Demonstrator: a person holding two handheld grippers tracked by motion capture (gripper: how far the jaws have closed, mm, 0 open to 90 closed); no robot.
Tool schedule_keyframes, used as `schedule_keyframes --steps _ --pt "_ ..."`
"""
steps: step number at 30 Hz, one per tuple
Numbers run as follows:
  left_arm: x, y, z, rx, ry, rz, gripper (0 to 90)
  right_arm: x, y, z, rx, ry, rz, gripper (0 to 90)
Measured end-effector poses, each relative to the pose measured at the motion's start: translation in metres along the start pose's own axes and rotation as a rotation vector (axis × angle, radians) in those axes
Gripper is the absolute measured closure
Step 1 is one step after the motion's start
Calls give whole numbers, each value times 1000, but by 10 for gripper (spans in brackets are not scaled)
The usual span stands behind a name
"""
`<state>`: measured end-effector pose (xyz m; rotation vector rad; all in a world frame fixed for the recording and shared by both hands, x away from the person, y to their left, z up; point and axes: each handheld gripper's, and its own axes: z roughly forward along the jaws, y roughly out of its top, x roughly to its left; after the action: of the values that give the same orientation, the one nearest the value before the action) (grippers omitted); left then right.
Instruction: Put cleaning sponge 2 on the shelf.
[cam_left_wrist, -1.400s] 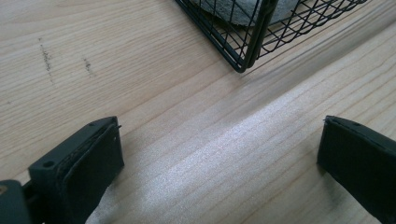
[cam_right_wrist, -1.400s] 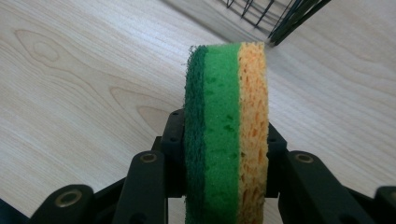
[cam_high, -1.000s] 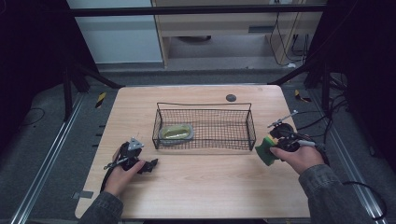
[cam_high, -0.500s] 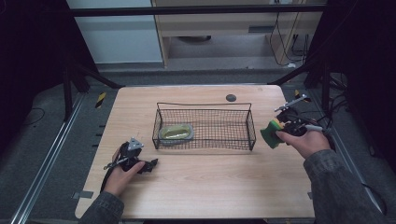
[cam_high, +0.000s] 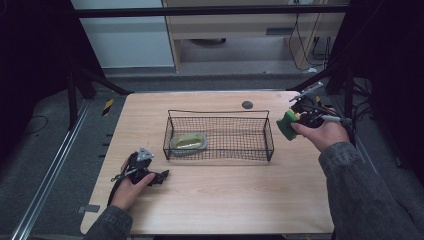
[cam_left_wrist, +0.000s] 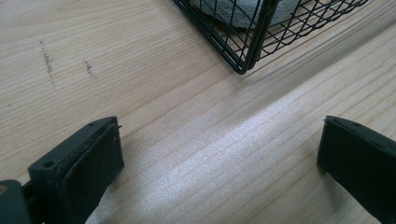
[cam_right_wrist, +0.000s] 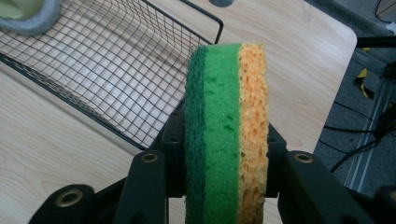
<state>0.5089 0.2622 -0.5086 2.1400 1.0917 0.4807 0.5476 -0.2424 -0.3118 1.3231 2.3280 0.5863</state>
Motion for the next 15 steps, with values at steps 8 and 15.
schedule_keyframes --steps 8,15 --pt "0 0 0 0 -1 2 0 3 22 -4 -15 -5 -41 645" --pt "0 0 0 1 -2 2 0 11 35 1 -28 3 -63 645"
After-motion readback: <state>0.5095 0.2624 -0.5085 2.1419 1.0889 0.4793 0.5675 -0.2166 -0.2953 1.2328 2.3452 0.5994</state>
